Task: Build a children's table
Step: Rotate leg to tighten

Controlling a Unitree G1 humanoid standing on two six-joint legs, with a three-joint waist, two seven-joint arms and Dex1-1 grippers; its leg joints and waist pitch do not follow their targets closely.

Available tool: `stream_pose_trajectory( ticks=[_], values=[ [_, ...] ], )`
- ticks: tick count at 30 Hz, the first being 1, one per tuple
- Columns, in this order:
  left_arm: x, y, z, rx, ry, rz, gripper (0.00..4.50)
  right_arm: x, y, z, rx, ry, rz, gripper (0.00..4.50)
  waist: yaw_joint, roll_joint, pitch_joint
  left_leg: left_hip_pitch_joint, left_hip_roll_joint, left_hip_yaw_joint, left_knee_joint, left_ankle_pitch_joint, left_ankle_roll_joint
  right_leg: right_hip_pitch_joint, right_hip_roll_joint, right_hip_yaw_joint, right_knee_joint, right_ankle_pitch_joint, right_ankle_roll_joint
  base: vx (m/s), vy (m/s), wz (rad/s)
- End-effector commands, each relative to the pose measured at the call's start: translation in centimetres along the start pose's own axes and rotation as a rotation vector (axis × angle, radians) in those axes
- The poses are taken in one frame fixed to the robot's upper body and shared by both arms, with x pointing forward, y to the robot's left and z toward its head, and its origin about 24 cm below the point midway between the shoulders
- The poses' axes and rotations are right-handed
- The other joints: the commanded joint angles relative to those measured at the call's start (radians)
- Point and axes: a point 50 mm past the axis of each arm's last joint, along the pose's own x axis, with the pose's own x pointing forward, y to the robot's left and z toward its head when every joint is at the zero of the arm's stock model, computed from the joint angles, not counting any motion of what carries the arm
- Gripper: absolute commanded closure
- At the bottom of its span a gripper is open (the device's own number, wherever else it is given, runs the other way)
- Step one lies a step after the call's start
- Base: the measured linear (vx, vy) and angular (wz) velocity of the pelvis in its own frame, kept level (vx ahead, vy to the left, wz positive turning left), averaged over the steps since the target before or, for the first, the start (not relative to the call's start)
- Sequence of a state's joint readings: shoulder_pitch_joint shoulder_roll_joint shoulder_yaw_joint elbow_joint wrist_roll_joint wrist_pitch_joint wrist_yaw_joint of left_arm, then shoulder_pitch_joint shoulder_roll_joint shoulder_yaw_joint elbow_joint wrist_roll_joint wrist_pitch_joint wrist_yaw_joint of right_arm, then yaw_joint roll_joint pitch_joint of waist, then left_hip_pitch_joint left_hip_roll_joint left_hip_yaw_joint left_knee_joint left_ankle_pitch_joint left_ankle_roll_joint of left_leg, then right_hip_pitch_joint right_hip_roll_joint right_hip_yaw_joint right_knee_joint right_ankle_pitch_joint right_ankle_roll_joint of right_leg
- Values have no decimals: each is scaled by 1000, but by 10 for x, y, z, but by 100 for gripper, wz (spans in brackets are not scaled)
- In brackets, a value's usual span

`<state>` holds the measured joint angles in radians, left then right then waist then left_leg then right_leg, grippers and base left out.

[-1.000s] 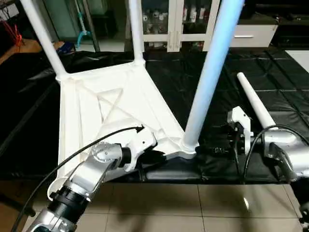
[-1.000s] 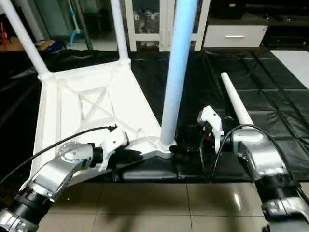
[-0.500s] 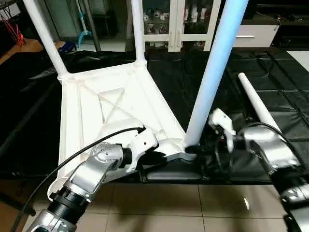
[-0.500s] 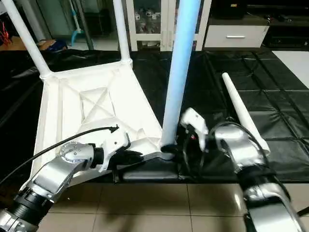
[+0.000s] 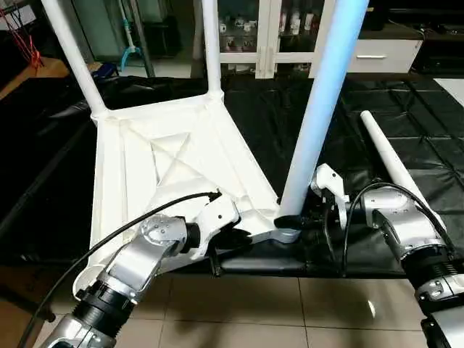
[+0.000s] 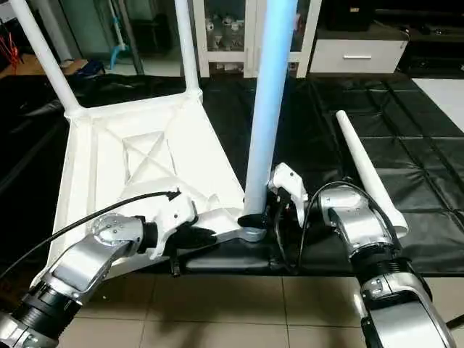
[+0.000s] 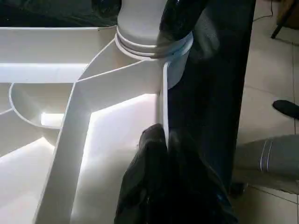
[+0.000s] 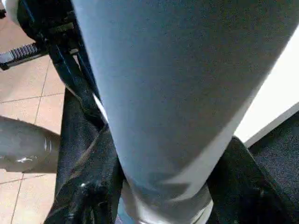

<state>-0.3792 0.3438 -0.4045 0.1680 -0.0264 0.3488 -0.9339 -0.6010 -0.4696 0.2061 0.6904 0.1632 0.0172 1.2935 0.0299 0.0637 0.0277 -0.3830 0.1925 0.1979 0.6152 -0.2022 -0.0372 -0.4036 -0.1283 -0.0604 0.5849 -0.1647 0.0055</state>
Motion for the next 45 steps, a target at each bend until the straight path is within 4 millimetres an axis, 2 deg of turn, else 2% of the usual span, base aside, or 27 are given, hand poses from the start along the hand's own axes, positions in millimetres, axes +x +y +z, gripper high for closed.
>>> stream_pose_trajectory(
  ticks=[1, 3, 6, 7, 9, 10, 11, 12, 15, 17, 19, 20, 21, 22, 24, 25, 26, 27, 29, 30, 32, 33, 36, 38, 39, 41, 45],
  values=[
    [6, -10, -19, -47, 90, -41, 450, -4, -3, -5, 8, 28, -46, 245, -6, -16, -61, 18, 29, -7, -74, -143, 104, 46, -6, 16, -40, -104, -282, 0, 0, 0],
    [10, -3, -19, -59, 98, 36, 450, 5, -10, -6, 22, -18, -215, 249, -9, -15, -58, 18, 29, -7, -76, -166, 92, 41, -7, 18, -44, -132, -277, 0, 0, 0],
    [17, 8, -15, -80, 93, 163, 450, 16, -16, -11, 84, -52, -400, 253, -20, -17, -51, 17, 25, -10, -86, -250, 44, 41, -7, 19, -57, -255, -240, 0, 0, 0],
    [19, 13, -13, -95, 89, 216, 450, 20, -17, -13, 123, -69, -461, 253, -31, -21, -46, 19, 25, -11, -88, -300, 19, 36, -6, 20, -63, -312, -221, 0, 0, 0],
    [27, 31, -1, -170, 64, 395, 450, 34, -22, -18, 250, -96, -702, 254, -40, -22, -46, 20, 20, -19, -92, -356, -10, 35, -8, 18, -71, -409, -181, -56, -1, -2],
    [28, 35, 2, -182, 59, 431, 450, 37, -23, -18, 265, -92, -760, 254, -51, -18, -42, 24, 17, -19, -93, -389, -30, 24, -5, 19, -79, -455, -161, -61, 0, -3],
    [29, 36, 3, -186, 57, 447, 450, 38, -23, -19, 269, -88, -788, 254, -58, -22, -46, 25, 16, -25, -94, -416, -35, 26, -5, 14, -84, -488, -140, -57, 3, -2],
    [31, 39, 7, -202, 46, 479, 450, 43, -23, -18, 291, -94, -825, 254, -66, -20, -45, 19, 14, -27, -96, -436, -27, 27, -4, 12, -88, -503, -125, 0, 0, 0],
    [37, 45, 17, -230, 12, 534, 450, 60, -20, -12, 321, -120, -893, 255, -76, -13, -47, 18, 13, -28, -96, -447, -19, 24, -4, 10, -94, -487, -122, 0, 0, 0],
    [43, 46, 24, -226, -4, 547, 450, 79, -14, 0, 324, -180, -891, 255, -82, -4, -55, 19, 15, -30, -97, -424, -14, 24, -4, 9, -90, -401, -151, 0, 0, 0],
    [47, 45, 26, -224, -7, 544, 450, 94, -7, 15, 325, -258, -832, 255, -85, -9, -52, 11, 16, -29, -99, -415, -2, 28, -3, 7, -87, -356, -169, 0, 0, 0],
    [48, 45, 26, -223, -4, 541, 450, 99, -4, 21, 311, -294, -789, 255, -85, -8, -52, 11, 16, -27, -99, -420, 2, 29, -2, 7, -86, -352, -172, 0, 0, 0],
    [47, 44, 23, -215, 4, 530, 450, 101, -1, 29, 263, -332, -742, 255, -83, -13, -54, 11, 18, -26, -98, -410, 11, 29, -5, 8, -85, -330, -181, 0, 0, 0],
    [47, 44, 22, -212, 6, 525, 450, 101, 0, 32, 244, -343, -725, 255, -82, -11, -53, 10, 18, -25, -98, -402, 14, 30, -7, 9, -84, -324, -184, 0, 0, 0],
    [40, 41, 11, -177, 29, 476, 450, 90, 0, 38, 201, -409, -656, 185, -78, -14, -55, 6, 19, -24, -97, -375, 30, 35, -8, 10, -81, -303, -188, 0, 0, 0],
    [38, 38, 7, -163, 35, 444, 450, 83, -3, 39, 189, -420, -659, 183, -77, -22, -55, 4, 21, -23, -96, -358, 47, 37, -9, 11, -79, -281, -195, 0, 0, 0],
    [37, 37, 5, -155, 37, 423, 450, 78, -5, 39, 181, -423, -668, 183, -77, -20, -56, 0, 20, -24, -96, -350, 55, 41, -11, 11, -76, -277, -195, 0, 0, 0],
    [36, 35, 2, -155, 40, 402, 450, 73, -8, 39, 170, -423, -675, 162, -88, -14, -54, -10, 21, -28, -99, -325, 60, 47, -12, 6, -72, -289, -186, 0, 0, 0],
    [32, 28, -4, -138, 43, 331, 450, 63, -12, 39, 142, -421, -675, 143, -89, -11, -55, -6, 22, -29, -97, -314, 54, 44, -13, 5, -74, -288, -191, 0, 0, 0],
    [30, 23, -8, -133, 47, 277, 450, 55, -14, 39, 123, -411, -658, 138, -88, -15, -57, -3, 25, -29, -94, -297, 55, 44, -14, 7, -70, -256, -208, 0, 0, 0],
    [27, 17, -11, -130, 52, 226, 450, 49, -15, 37, 94, -382, -629, 118, -86, -13, -58, 6, 25, -22, -90, -266, 69, 39, -11, 9, -66, -200, -235, 28, -5, 2],
    [18, 4, -16, -101, 53, 102, 450, 34, -14, 21, -7, -194, -531, 118, -74, -11, -64, 4, 27, -25, -85, -198, 90, 50, -10, 6, -52, -120, -259, 57, -4, 2],
    [12, -4, -18, -89, 53, 38, 450, 24, -11, 10, -51, -91, -445, 97, -65, -8, -61, 9, 25, -17, -79, -154, 121, 45, -5, 8, -46, -59, -274, 37, 0, 1],
    [7, -11, -20, -84, 49, -36, 450, 13, -3, 3, -53, -42, -315, 97, -56, -6, -62, 13, 25, -16, -79, -146, 122, 46, -4, 10, -45, -52, -284, 0, 0, 0],
    [5, -14, -20, -85, 47, -65, 450, 8, 1, 0, -49, -25, -252, 97, -43, -7, -62, 20, 26, -14, -78, -152, 123, 45, -3, 11, -46, -41, -288, 0, 0, 0],
    [3, -18, -21, -89, 53, -103, 450, 2, 5, -5, -49, -3, -193, 97, -34, -9, -59, 18, 29, -13, -81, -154, 123, 46, -4, 14, -44, -38, -290, 0, 0, 0],
    [-1, -21, -22, -85, 62, -126, 450, -6, 9, -11, -51, 21, -133, 97, -28, -12, -51, 26, 33, -7, -92, -259, 71, 38, -5, 19, -58, -186, -257, 0, 0, 0]
  ],
)
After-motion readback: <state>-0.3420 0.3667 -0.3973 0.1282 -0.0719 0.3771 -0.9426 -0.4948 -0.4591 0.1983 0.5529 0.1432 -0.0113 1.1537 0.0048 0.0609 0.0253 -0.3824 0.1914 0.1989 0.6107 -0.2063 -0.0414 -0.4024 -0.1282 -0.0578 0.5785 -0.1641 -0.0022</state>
